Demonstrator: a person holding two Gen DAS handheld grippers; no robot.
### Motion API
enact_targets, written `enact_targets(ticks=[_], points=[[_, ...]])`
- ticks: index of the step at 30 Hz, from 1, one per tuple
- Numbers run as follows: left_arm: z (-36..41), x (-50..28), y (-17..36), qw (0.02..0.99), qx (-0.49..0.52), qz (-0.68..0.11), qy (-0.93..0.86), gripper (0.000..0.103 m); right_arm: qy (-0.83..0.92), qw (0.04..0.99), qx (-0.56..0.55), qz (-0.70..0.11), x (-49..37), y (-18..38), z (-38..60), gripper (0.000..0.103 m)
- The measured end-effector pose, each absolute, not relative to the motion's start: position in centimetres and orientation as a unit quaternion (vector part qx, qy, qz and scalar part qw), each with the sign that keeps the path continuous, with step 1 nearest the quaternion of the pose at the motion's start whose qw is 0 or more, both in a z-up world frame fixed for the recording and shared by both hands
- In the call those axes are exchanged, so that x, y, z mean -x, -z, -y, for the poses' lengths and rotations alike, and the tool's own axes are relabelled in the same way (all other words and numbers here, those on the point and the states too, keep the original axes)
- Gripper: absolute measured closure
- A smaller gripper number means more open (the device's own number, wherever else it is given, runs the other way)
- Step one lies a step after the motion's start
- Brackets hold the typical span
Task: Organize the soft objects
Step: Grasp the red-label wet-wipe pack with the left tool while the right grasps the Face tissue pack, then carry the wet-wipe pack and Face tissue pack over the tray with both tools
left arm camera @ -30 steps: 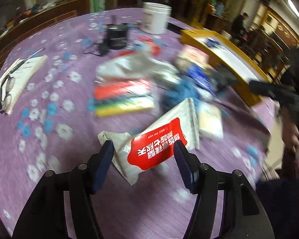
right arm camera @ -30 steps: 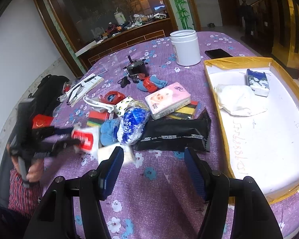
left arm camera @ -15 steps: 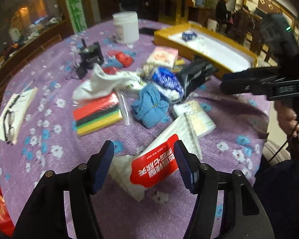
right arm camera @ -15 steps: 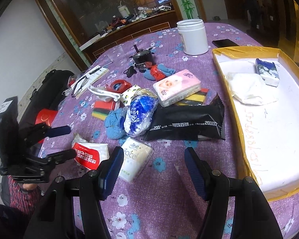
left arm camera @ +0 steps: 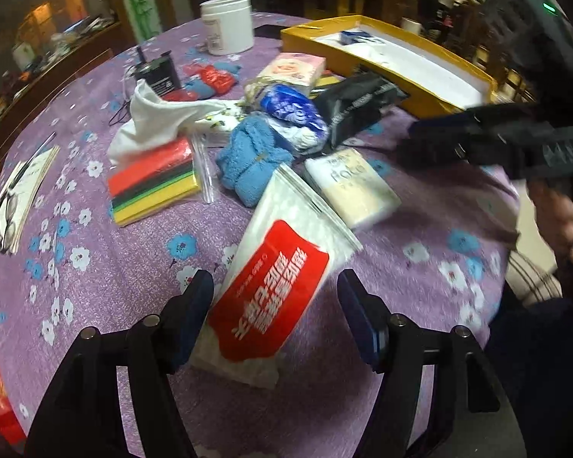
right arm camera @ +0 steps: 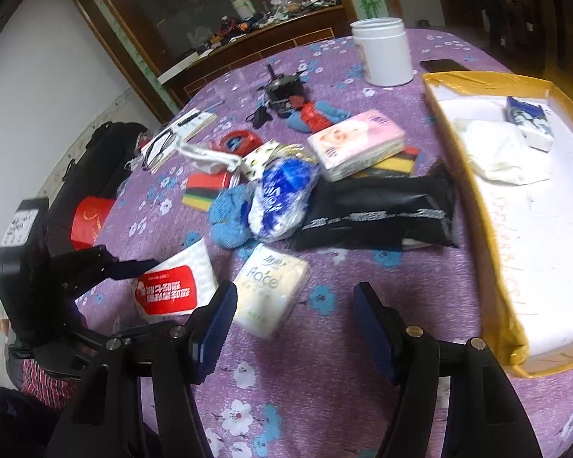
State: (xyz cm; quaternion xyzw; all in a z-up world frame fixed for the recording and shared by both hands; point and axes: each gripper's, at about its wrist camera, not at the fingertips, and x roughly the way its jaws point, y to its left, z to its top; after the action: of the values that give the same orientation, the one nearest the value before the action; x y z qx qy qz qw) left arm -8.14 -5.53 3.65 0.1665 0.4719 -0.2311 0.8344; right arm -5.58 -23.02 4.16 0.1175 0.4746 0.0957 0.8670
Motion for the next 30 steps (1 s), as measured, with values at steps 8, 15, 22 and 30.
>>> enact_targets(ticks=[8,15,22,30], points=[[5.0,8.1,-3.5,0.858,-0.183,-0.452,0.162,0.063,-0.097,0.856,-0.099,-0.498,5.4,-2.8,20.8,0.037],[0.9,6.6,-3.0,0.86,-0.121,-0.476,0.14,0.062,-0.101,0.849,-0.073,-0.513,4.6,-1.8,18.1,0.037],[0.9,6.1,-1.6,0.858,-0.126,-0.483,0.122,0.061,-0.061,0.846,-0.055,-0.527,3.2,-0.7,17.1,0.038],[0.5,6.4,-2.6,0.874,-0.097,-0.461,0.121,0.066,-0.058,0.849,-0.047,-0.523,3.5,-0.9,17.2,0.052]])
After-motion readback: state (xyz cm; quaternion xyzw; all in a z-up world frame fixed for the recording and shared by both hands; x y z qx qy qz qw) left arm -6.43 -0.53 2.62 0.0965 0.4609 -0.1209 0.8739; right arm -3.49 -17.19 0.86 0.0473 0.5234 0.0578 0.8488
